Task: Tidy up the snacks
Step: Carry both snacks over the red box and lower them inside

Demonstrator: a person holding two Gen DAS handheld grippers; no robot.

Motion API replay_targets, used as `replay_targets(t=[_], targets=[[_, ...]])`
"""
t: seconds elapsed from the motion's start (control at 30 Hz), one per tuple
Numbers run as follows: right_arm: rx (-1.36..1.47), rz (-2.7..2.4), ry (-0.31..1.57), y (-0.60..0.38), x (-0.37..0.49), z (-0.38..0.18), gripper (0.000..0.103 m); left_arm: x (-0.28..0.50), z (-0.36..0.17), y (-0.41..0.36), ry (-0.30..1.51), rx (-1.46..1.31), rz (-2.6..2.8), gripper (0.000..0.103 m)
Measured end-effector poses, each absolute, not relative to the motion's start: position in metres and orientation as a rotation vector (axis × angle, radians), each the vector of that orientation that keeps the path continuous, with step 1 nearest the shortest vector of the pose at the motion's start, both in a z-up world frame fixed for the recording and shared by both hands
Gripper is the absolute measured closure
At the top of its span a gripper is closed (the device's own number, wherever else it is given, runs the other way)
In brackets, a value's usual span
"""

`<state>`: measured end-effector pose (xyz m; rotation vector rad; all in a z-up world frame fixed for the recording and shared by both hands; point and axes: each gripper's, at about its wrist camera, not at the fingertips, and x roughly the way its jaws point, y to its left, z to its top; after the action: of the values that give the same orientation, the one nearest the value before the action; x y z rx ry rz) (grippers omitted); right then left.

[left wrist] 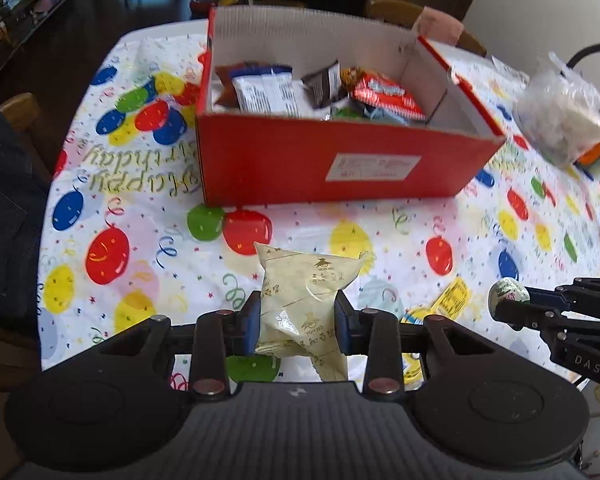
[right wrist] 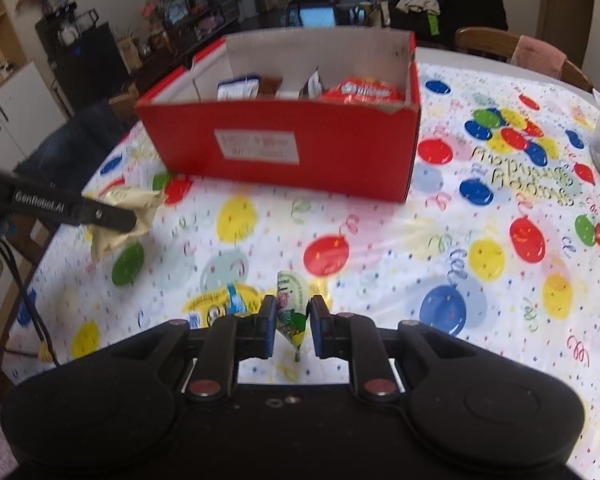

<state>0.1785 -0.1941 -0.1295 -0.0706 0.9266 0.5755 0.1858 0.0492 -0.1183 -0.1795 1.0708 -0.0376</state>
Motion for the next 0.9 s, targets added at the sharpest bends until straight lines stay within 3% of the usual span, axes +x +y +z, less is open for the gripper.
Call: replay_targets(t=[0.53, 0.9], targets=[[0.03, 0.584, 0.779, -0.188, 0.232, -0.065, 0.087, 0.214, -0.063, 0.047, 0.946, -0.171, 0.01, 0.068], [0.032, 0.596, 0.761, -0.172, 0.287, -0.053, 0.087, 0.261, -0.043, 0.04, 0.916, -0.135, 0.022, 0.068]])
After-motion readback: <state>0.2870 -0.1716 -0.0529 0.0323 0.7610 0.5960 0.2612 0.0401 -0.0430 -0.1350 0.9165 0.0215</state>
